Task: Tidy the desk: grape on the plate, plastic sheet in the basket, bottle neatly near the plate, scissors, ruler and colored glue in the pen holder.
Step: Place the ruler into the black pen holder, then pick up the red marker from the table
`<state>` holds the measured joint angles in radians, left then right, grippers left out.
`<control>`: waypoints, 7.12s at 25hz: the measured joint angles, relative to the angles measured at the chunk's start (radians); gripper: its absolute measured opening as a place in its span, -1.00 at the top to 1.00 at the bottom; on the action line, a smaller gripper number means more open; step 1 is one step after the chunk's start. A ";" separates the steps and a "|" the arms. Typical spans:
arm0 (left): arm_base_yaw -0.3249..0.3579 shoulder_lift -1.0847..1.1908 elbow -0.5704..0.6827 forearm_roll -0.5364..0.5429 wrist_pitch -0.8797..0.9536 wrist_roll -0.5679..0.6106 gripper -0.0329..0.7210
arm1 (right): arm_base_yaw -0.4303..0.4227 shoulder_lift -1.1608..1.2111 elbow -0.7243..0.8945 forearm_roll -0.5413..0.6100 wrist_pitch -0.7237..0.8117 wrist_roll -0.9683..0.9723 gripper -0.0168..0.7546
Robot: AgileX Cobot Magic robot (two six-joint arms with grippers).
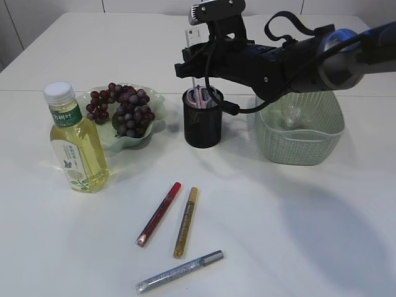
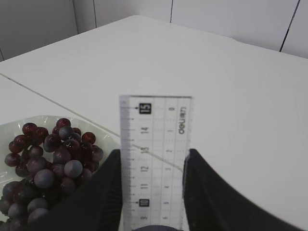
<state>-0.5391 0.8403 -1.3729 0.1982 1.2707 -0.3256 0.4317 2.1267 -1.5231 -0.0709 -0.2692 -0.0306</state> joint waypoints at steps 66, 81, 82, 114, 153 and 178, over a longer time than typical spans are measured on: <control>0.000 0.203 -0.002 -0.077 -0.078 0.151 -0.07 | -0.036 -0.413 -0.138 0.220 1.509 0.157 -0.04; -0.048 0.534 -0.002 -0.176 -0.160 0.203 -0.07 | -0.358 -0.412 -0.111 0.092 1.509 0.122 0.13; -0.062 0.560 -0.002 -0.177 -0.162 0.204 -0.07 | -0.360 -0.412 -0.089 0.084 1.509 0.122 0.13; -0.094 1.338 -0.258 -0.229 -0.107 0.208 -0.07 | -0.360 -0.625 0.178 0.209 1.506 0.070 0.15; -0.094 1.426 -0.261 -0.271 -0.187 0.209 0.05 | -0.360 -0.625 0.179 0.209 1.506 0.048 0.15; -0.094 1.435 -0.261 -0.268 -0.189 0.209 0.64 | -0.360 -0.625 0.179 0.209 1.506 0.044 0.15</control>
<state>-0.6333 2.2748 -1.6338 -0.0696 1.0821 -0.1168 0.0717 1.5020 -1.3443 0.1385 1.2366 0.0133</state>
